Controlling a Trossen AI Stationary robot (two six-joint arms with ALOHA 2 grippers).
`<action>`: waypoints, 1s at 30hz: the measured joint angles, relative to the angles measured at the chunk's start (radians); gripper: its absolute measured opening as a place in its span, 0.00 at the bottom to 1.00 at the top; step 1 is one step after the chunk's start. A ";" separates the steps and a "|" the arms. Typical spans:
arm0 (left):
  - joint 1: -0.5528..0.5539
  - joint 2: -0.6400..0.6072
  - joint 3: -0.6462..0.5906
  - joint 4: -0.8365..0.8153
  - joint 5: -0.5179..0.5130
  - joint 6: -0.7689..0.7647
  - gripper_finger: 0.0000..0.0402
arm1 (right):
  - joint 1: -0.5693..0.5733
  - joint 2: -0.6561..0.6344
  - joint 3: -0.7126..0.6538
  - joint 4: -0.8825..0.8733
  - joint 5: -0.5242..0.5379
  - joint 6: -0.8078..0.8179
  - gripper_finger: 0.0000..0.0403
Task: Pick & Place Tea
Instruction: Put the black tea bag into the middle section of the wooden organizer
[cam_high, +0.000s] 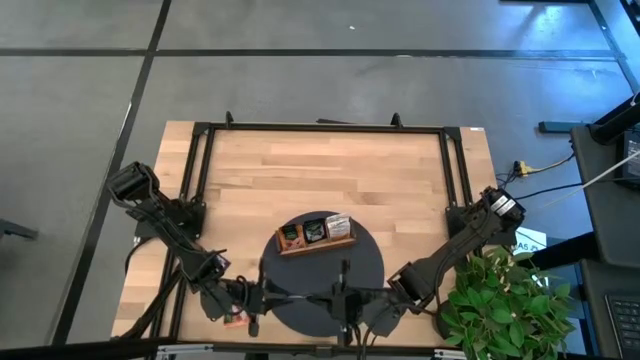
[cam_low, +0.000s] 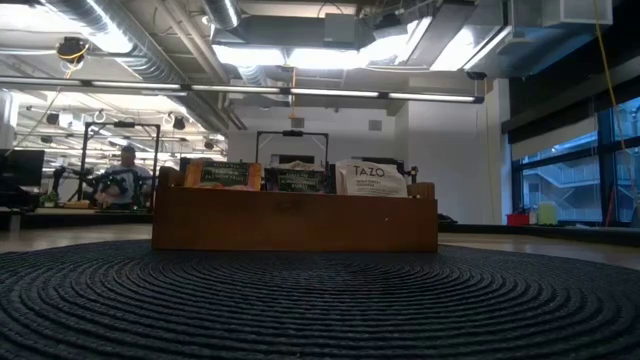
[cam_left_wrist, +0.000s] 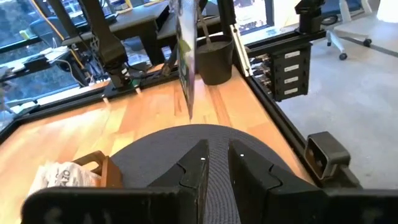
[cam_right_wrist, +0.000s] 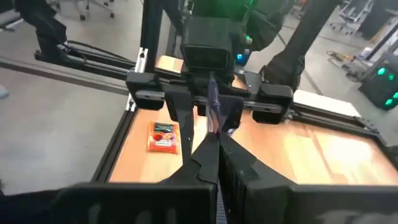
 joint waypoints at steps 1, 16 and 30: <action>0.003 0.000 0.000 0.000 0.000 0.000 0.15 | 0.000 0.000 0.000 0.000 -0.001 0.010 0.01; 0.007 0.000 0.000 0.026 -0.010 -0.015 0.30 | 0.000 0.058 -0.001 0.000 -0.007 0.050 0.01; -0.025 -0.113 0.000 -0.062 0.000 -0.253 0.32 | 0.094 0.105 -0.001 0.066 0.367 -0.736 0.01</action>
